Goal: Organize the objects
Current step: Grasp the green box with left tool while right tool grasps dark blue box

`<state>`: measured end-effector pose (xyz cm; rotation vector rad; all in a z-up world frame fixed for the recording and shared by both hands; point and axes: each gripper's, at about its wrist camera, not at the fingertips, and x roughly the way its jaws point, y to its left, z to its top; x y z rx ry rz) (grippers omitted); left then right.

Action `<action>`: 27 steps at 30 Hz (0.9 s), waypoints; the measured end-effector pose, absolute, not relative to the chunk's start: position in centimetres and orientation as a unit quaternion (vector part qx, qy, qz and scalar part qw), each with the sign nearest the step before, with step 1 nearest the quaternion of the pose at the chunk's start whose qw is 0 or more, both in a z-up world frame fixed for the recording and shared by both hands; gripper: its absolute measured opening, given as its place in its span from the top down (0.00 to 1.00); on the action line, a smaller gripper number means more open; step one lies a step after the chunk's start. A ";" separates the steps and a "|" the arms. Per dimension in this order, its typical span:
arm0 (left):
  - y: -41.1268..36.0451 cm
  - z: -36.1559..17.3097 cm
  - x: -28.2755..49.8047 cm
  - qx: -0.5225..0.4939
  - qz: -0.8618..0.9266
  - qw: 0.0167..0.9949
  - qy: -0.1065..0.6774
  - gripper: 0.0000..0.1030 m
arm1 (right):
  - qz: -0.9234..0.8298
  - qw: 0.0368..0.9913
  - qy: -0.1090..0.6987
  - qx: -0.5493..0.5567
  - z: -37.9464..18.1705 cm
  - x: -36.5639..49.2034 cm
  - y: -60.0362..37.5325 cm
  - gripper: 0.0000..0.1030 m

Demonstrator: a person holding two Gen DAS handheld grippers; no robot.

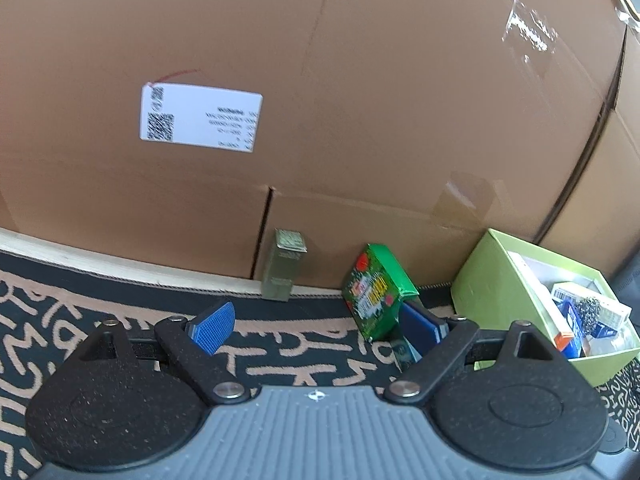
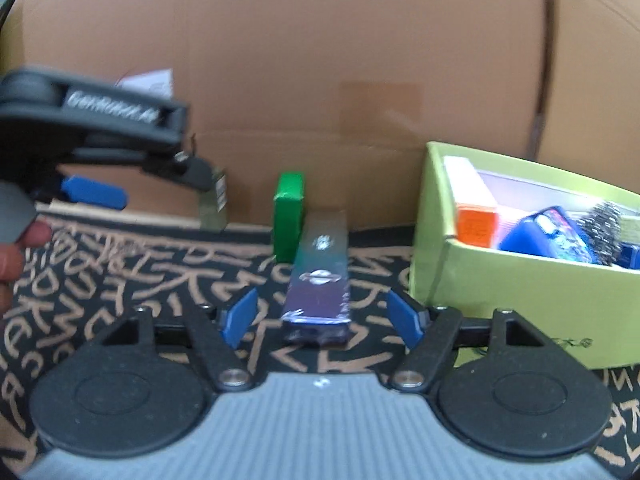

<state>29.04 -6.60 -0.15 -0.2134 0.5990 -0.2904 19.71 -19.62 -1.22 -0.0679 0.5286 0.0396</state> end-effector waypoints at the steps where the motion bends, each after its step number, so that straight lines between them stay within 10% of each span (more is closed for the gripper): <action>1: -6.7 -0.3 29.2 -0.106 -0.144 0.939 0.295 0.11 | 0.022 0.964 0.263 -0.041 -1.3 19.7 -19.4 0.31; 17: -12.3 -2.0 34.0 -0.105 -0.179 0.923 0.324 0.15 | 0.009 0.950 0.312 -0.020 -2.7 20.9 -19.6 0.37; 21: -12.5 -3.0 34.6 -0.088 -0.193 0.912 0.350 0.78 | 0.018 0.949 0.315 -0.019 -2.8 21.0 -19.6 0.61; 27: -13.4 -2.8 31.9 0.000 -0.165 0.932 0.321 0.81 | 0.041 0.950 0.310 -0.016 -2.7 20.4 -19.4 0.61</action>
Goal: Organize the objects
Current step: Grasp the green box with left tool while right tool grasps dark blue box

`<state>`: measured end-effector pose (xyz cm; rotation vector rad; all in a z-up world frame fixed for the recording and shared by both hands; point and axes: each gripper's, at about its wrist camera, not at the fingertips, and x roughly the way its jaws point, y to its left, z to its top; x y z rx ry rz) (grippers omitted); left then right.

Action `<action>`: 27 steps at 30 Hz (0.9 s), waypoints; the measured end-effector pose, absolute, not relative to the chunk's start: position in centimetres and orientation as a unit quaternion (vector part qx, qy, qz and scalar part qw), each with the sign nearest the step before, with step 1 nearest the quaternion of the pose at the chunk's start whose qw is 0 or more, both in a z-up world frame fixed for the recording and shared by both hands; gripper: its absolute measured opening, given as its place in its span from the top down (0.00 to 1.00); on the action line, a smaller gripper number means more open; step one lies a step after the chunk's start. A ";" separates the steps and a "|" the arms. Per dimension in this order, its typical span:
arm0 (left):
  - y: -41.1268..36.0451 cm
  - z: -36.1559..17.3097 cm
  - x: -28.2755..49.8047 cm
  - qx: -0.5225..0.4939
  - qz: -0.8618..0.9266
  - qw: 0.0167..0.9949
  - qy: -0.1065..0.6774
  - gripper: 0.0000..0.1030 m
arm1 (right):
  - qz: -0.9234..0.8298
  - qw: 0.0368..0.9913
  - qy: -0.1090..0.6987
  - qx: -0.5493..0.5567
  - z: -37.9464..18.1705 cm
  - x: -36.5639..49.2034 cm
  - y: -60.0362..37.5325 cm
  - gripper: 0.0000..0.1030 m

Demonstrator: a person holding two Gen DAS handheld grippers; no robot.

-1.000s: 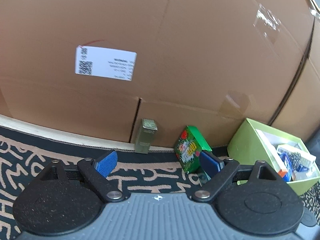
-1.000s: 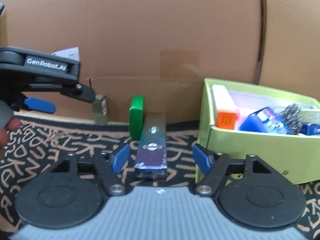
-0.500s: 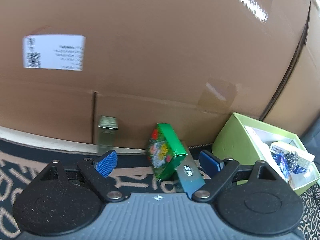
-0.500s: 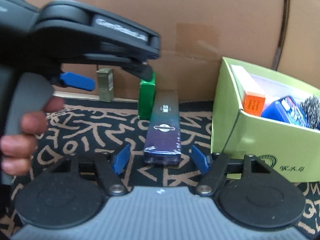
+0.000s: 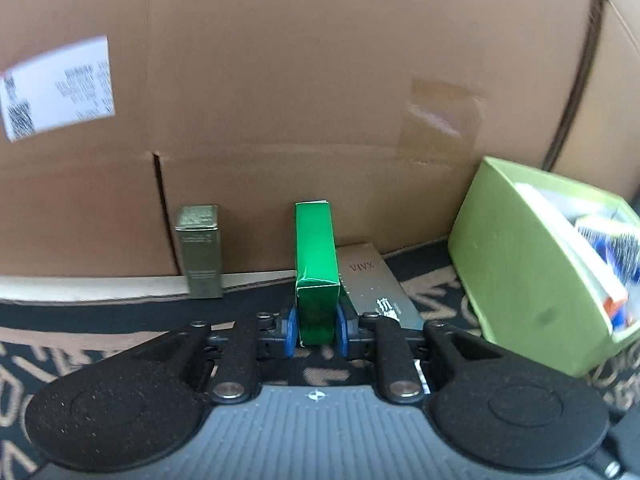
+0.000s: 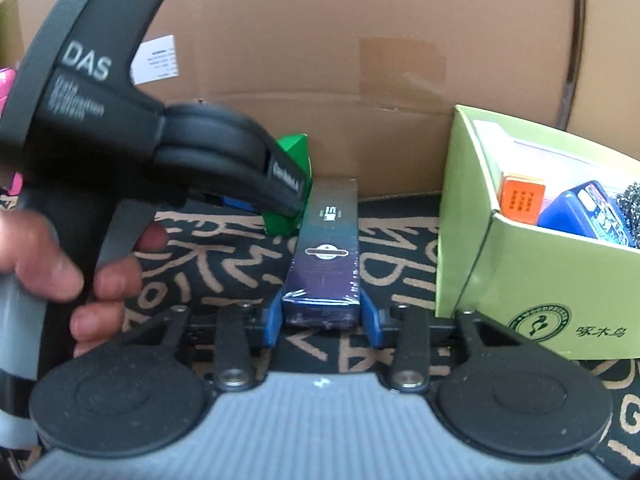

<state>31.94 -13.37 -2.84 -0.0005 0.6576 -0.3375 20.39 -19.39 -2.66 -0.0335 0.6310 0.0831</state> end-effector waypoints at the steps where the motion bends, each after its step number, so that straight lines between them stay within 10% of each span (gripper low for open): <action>1: -13.2 -2.8 31.8 0.005 -0.162 0.933 0.321 0.81 | 0.045 0.950 0.310 -0.019 -2.6 20.3 -19.2 0.61; 17: -2.7 -3.1 25.0 -0.048 -0.121 0.937 0.324 0.80 | 0.187 0.923 0.329 -0.060 -2.4 17.9 -15.2 0.61; 27: -1.5 -4.0 25.6 -0.075 -0.078 0.945 0.310 0.42 | 0.168 0.933 0.315 -0.044 -2.5 18.2 -15.2 0.52</action>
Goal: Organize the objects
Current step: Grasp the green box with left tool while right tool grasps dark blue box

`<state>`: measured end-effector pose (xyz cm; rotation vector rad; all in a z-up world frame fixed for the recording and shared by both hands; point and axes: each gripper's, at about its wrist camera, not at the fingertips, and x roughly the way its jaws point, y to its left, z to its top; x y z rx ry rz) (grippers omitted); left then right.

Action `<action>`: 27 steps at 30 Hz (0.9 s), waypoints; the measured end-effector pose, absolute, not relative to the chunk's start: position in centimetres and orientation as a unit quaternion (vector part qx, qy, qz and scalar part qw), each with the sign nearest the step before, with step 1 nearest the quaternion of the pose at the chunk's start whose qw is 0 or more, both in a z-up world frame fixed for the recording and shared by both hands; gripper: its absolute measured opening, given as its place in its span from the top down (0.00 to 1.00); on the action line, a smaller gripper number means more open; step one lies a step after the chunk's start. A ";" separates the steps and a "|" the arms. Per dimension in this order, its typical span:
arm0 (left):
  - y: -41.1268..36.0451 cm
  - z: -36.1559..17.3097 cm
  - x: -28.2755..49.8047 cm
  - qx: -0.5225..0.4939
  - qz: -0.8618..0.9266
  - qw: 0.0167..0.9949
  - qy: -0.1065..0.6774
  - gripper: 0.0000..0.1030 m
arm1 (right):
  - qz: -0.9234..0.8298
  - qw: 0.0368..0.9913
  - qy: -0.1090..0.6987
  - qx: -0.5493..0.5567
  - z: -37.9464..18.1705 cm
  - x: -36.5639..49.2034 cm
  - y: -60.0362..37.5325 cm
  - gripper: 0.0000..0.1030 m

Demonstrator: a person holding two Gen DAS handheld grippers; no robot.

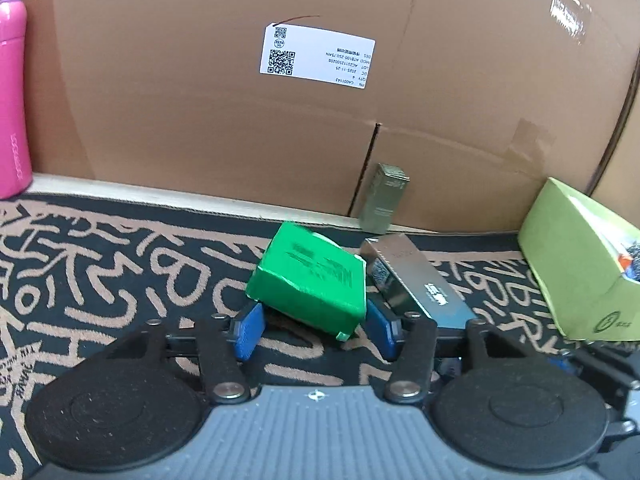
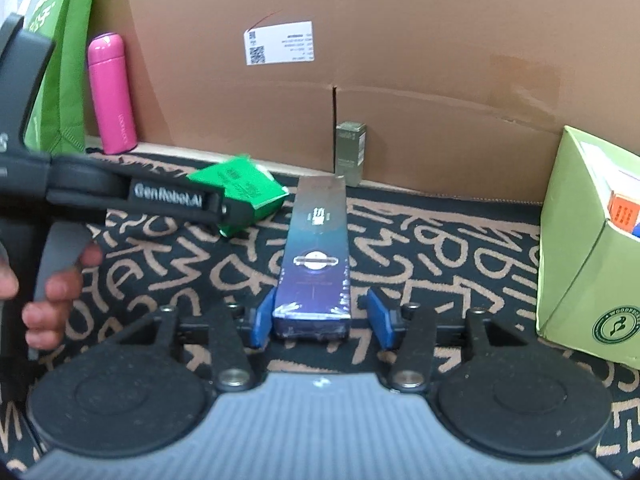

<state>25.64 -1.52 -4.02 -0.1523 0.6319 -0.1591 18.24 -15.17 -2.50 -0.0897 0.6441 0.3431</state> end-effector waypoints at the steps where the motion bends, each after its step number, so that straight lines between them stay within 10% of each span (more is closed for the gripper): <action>1: -1.6 -4.0 25.9 -0.075 -0.071 0.946 0.308 0.38 | 0.165 0.935 0.311 -0.041 -2.4 18.2 -15.4 0.52; 16: -0.4 -3.7 28.1 -0.037 -0.081 0.953 0.289 0.12 | 0.149 0.937 0.313 -0.043 -2.9 19.7 -14.5 0.49; 27: -1.1 -5.2 29.3 0.032 -0.100 0.948 0.302 0.28 | 0.148 0.936 0.316 -0.039 -3.3 19.8 -14.6 0.43</action>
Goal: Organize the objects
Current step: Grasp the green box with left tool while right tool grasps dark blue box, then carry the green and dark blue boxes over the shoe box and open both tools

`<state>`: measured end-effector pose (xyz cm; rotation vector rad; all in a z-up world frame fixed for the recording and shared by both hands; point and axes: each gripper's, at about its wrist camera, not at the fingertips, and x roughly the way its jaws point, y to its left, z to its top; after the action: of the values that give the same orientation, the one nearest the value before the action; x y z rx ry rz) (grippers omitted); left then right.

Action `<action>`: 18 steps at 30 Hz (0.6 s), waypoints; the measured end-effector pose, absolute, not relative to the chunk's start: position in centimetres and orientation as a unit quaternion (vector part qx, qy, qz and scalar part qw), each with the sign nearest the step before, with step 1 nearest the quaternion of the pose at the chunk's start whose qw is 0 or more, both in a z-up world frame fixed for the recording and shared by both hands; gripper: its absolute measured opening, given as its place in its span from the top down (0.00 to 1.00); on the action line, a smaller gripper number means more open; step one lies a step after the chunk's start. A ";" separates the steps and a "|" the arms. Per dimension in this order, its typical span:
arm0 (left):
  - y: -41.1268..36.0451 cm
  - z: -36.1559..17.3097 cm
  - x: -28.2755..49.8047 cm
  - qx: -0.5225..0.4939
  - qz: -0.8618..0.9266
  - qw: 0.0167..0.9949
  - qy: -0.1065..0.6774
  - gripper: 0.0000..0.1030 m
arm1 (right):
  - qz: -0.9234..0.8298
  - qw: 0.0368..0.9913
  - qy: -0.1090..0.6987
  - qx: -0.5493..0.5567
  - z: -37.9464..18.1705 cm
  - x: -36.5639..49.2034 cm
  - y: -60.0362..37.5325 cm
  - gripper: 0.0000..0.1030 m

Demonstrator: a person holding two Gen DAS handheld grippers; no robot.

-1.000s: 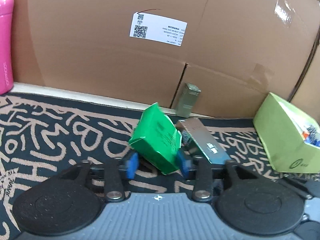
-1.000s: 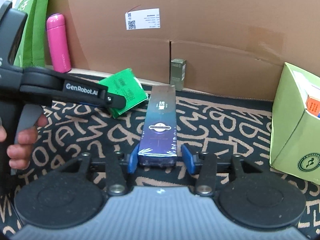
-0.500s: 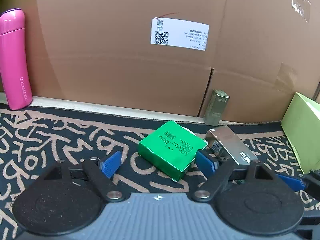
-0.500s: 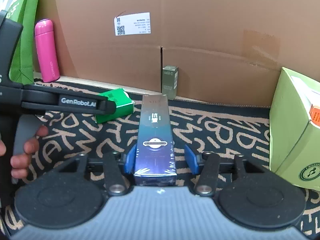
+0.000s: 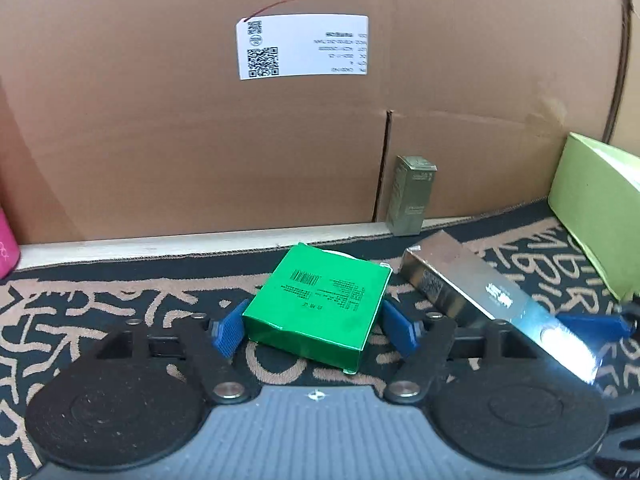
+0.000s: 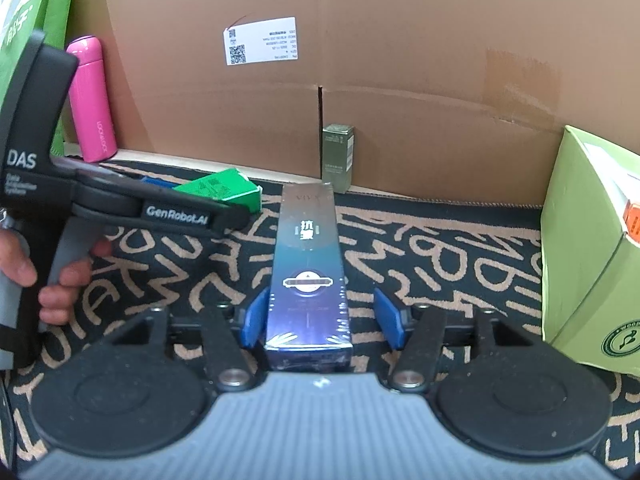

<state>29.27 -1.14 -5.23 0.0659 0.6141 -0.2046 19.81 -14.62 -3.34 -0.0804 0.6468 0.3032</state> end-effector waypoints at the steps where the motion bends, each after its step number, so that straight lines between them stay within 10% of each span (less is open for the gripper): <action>1: -1.4 -5.2 29.2 0.039 -0.098 0.948 0.301 0.28 | 0.149 0.936 0.317 -0.037 -3.4 20.0 -14.5 0.42; 5: -2.0 -5.3 29.1 0.047 -0.091 0.948 0.300 0.22 | 0.146 0.936 0.320 -0.034 -3.5 21.1 -13.9 0.42; 8: -1.6 -5.1 28.8 0.030 -0.092 0.949 0.300 0.28 | 0.156 0.935 0.317 -0.034 -3.5 21.0 -13.8 0.63; 18: -1.2 -4.9 27.7 -0.006 -0.101 0.950 0.296 0.31 | 0.161 0.938 0.305 -0.021 -2.9 19.4 -14.6 0.63</action>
<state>27.73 -1.25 -4.93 -0.0115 0.6016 -0.2057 19.37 -14.59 -2.90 -0.0430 0.6230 0.3289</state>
